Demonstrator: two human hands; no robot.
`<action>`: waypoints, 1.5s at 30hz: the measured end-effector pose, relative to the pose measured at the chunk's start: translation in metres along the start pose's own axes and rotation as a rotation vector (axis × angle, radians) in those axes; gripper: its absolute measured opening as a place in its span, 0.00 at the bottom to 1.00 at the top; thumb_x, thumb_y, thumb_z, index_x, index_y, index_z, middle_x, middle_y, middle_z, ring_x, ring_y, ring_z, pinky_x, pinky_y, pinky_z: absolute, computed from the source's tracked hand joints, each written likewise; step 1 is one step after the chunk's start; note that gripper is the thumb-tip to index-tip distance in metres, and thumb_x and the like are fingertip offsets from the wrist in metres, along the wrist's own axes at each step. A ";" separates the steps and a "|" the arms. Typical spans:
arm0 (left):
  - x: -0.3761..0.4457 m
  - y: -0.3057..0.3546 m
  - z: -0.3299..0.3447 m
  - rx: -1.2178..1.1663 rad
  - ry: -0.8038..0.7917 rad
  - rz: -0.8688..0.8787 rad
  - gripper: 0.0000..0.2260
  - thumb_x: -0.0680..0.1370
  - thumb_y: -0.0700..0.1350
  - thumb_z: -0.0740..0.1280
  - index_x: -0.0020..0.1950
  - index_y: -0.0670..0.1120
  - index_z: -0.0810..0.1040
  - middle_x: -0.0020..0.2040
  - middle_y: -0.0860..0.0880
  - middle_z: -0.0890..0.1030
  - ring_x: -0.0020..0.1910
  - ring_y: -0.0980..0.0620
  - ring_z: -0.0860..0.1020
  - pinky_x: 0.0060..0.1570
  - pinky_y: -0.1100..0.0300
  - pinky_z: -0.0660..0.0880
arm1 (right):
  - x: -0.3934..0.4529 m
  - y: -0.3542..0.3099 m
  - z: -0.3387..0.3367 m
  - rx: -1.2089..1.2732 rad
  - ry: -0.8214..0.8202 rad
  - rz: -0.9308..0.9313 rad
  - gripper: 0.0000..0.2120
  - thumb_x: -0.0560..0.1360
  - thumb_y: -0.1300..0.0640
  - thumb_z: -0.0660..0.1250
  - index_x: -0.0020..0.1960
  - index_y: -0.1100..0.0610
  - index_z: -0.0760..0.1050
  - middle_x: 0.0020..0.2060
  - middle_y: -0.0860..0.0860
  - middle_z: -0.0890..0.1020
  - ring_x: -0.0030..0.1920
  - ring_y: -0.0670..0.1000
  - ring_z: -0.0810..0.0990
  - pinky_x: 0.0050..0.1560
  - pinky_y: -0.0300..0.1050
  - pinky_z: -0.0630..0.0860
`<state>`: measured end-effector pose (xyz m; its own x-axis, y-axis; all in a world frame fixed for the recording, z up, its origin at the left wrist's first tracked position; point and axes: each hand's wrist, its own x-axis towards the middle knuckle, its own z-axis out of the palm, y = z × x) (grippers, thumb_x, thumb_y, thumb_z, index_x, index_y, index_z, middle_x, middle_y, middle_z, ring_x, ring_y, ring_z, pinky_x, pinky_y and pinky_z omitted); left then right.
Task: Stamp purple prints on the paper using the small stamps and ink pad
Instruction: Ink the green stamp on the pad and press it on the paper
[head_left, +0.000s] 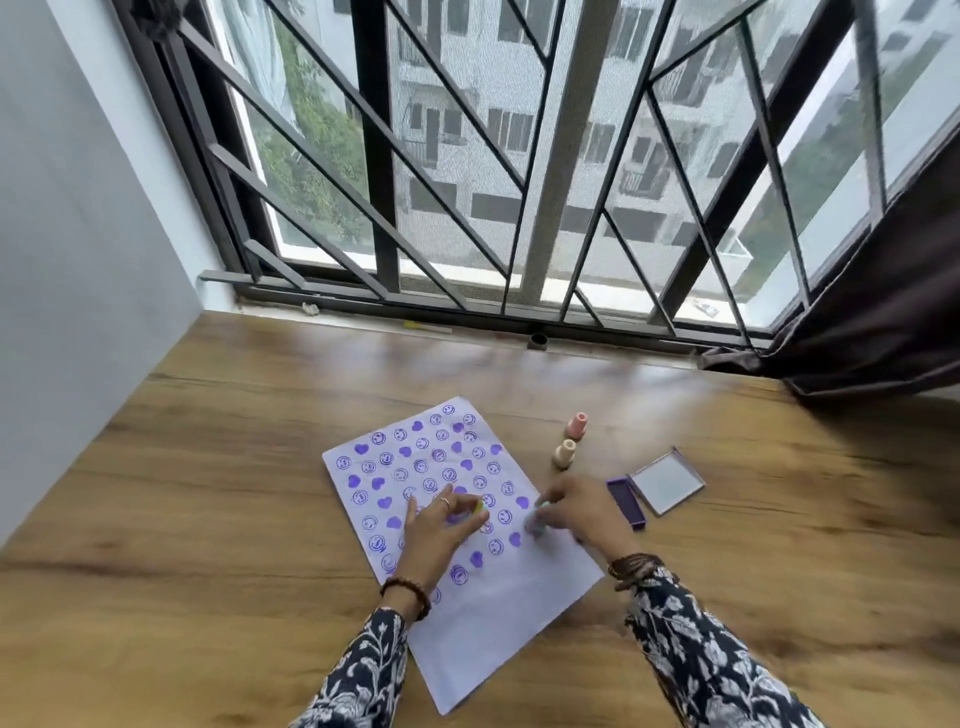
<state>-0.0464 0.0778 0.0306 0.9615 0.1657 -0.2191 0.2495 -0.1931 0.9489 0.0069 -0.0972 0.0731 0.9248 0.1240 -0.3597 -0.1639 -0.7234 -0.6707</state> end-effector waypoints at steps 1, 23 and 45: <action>-0.001 0.003 -0.001 -0.006 -0.012 -0.009 0.09 0.72 0.45 0.70 0.51 0.45 0.79 0.50 0.50 0.81 0.64 0.54 0.71 0.74 0.51 0.37 | -0.005 0.004 -0.005 0.166 0.008 0.041 0.04 0.65 0.63 0.72 0.33 0.64 0.80 0.23 0.49 0.74 0.25 0.46 0.70 0.24 0.35 0.62; -0.018 0.039 0.036 -0.364 -0.219 -0.015 0.09 0.72 0.35 0.68 0.51 0.38 0.80 0.43 0.48 0.83 0.39 0.62 0.80 0.41 0.74 0.75 | -0.068 0.022 -0.009 0.975 0.148 -0.035 0.08 0.68 0.66 0.72 0.47 0.60 0.82 0.38 0.50 0.88 0.40 0.44 0.84 0.38 0.30 0.78; 0.028 0.050 0.069 0.011 -0.143 0.149 0.09 0.65 0.41 0.75 0.43 0.50 0.82 0.41 0.55 0.83 0.42 0.60 0.78 0.45 0.73 0.71 | -0.012 0.031 -0.034 0.781 0.288 0.088 0.06 0.70 0.63 0.72 0.35 0.56 0.83 0.29 0.52 0.85 0.26 0.47 0.81 0.29 0.35 0.78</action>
<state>0.0012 0.0063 0.0558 0.9942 -0.0042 -0.1073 0.1039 -0.2159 0.9709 0.0026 -0.1441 0.0779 0.9316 -0.1663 -0.3233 -0.3325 -0.0300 -0.9426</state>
